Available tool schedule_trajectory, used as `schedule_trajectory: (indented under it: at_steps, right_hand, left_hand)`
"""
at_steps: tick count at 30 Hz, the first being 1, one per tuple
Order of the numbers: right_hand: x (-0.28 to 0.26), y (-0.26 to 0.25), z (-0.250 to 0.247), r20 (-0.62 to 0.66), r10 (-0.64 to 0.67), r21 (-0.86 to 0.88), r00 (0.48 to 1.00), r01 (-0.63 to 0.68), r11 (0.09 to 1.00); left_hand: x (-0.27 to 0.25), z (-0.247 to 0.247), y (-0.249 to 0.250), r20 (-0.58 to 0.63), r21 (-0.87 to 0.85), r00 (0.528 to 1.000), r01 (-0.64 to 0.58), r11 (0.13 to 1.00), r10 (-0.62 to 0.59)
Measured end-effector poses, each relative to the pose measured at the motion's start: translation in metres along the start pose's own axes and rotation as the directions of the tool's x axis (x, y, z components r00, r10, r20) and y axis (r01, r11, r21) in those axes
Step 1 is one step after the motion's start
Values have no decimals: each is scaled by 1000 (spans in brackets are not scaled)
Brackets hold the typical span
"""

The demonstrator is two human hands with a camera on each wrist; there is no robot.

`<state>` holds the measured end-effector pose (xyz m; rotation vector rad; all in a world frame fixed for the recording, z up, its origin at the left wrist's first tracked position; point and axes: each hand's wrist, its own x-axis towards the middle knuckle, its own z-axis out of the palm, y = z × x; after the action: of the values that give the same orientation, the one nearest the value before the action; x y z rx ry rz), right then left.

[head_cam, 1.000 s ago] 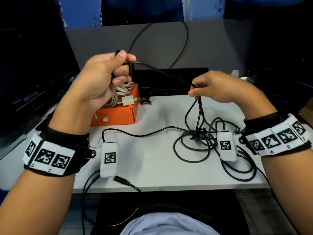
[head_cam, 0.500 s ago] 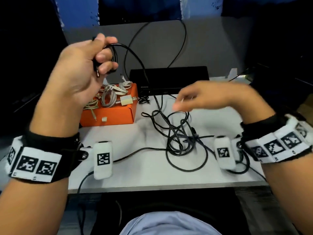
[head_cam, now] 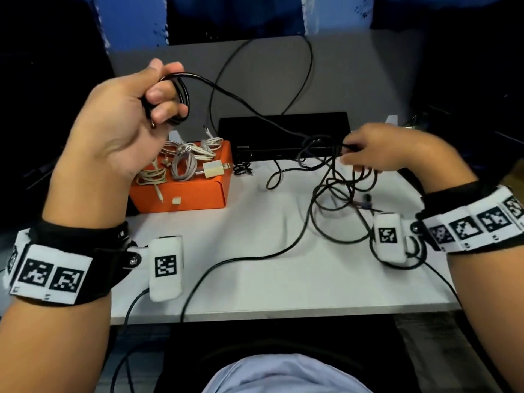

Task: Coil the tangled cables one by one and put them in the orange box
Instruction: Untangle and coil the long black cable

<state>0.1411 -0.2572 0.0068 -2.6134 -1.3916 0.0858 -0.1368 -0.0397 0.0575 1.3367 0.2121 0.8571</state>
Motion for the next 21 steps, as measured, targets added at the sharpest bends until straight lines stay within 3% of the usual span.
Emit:
schedule_trajectory:
  at_steps: [2, 5, 12, 15, 17, 19, 21]
  right_hand:
    - [0, 16, -6, -144, 68, 58, 987, -60, 997]
    - [4, 35, -8, -311, 192, 190, 931, -137, 972]
    - [12, 57, 3, -409, 327, 386, 852, -164, 908]
    - [15, 57, 7, -329, 236, 326, 914, -125, 937]
    - [13, 53, 6, -145, 183, 237, 972, -146, 961]
    - [7, 46, 1, 7, 169, 131, 986, -169, 977]
    - [-1, 32, -9, 54, 126, 98, 991, -131, 987]
  left_hand:
    - [2, -3, 1, 8, -75, 1000, 27, 997, -26]
    - [4, -1, -6, 35, -59, 998, 55, 997, -53]
    - [4, 10, -20, 104, 123, 991, 76, 989, -89]
    - [5, 6, -19, 90, 132, 992, 78, 988, -91]
    - [6, 4, -20, 74, 158, 993, 83, 984, -95]
    - [6, 5, -22, 60, 191, 991, 102, 976, -116]
    - [3, 8, -24, 63, 228, 989, 118, 967, -136]
